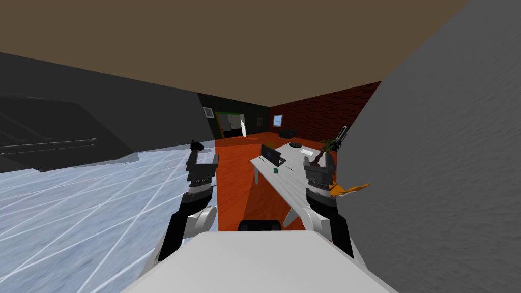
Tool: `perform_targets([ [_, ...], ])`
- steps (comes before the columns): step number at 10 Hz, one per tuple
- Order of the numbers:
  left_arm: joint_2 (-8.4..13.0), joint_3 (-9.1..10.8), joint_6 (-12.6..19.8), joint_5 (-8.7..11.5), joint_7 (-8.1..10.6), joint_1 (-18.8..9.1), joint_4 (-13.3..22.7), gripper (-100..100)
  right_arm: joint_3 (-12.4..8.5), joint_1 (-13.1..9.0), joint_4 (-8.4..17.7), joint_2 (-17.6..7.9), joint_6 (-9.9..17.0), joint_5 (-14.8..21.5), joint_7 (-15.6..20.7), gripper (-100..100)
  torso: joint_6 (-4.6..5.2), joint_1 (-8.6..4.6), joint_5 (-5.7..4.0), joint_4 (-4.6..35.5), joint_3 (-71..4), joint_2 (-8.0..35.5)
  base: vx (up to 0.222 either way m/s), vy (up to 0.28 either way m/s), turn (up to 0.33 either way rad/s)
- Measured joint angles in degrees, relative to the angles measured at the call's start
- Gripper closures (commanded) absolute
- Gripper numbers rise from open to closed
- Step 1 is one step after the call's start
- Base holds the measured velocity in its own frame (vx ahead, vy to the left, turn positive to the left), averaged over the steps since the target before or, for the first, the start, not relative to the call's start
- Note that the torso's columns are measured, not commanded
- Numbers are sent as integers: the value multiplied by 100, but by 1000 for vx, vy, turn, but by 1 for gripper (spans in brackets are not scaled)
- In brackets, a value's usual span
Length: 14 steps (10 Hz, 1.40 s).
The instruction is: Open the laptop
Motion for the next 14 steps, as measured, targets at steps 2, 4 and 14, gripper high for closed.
perform_targets([
  [2, 0, 0, 0, 0, 0, 0, 0, 0, 0, 0, 0, 0, 0, 0, 0, 0, 0, 0, 0, 600, -1200, 597, 0, 0, 0],
  [4, 0, 0, 0, 0, 0, 0, -1, 0, 0, 0, -1, 0, 0, 0, 0, 0, 0, 0, 0, 1424, -2850, 1422, 0, 0, 0],
  [14, 0, 0, 0, 0, 0, 1, 1, 0, -44, -33, 267, -595, 206, 483, -10, -100, 0, 2, 1, 4225, -8459, 4222, 11, 7, 30],
])
